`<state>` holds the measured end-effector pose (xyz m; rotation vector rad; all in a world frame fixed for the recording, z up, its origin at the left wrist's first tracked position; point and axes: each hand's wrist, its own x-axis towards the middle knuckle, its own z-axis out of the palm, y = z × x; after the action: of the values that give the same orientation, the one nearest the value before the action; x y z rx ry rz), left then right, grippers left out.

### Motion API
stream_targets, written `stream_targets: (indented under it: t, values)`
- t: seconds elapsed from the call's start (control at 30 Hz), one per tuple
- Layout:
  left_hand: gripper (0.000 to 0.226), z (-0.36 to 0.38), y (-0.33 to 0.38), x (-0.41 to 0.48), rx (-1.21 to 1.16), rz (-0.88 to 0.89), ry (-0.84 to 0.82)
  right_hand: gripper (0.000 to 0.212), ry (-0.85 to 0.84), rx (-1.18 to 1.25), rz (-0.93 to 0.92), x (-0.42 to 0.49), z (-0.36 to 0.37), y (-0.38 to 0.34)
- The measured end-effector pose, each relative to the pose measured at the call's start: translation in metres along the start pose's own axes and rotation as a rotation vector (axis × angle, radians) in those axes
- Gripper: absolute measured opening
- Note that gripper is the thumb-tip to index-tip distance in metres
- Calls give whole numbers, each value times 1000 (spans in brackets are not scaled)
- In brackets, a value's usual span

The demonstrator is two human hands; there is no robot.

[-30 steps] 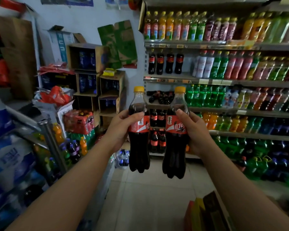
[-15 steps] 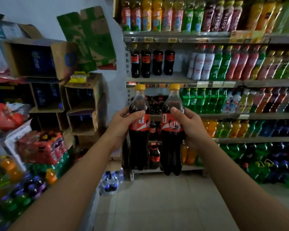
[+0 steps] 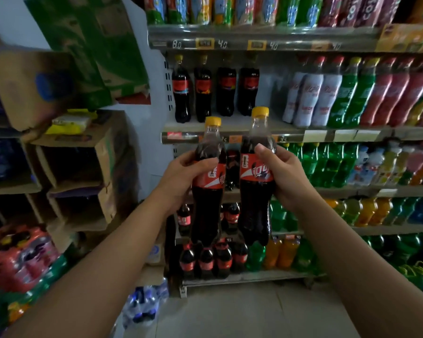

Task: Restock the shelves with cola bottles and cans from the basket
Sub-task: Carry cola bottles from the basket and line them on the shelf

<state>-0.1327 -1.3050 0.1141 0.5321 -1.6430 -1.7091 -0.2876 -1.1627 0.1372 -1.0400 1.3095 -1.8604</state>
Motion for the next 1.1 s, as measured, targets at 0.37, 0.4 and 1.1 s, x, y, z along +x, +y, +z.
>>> stream_targets:
  t: [0.37, 0.4, 1.1]
  values:
    - [33, 5, 44, 178, 0, 175, 0, 40, -39, 20, -116, 193, -40, -15]
    - [33, 5, 46, 192, -8, 195, -12, 39, -42, 23, -133, 208, -43, -14]
    - [66, -14, 23, 399, 106, 327, -363, 67, -201, -295, -410, 377, -95, 1]
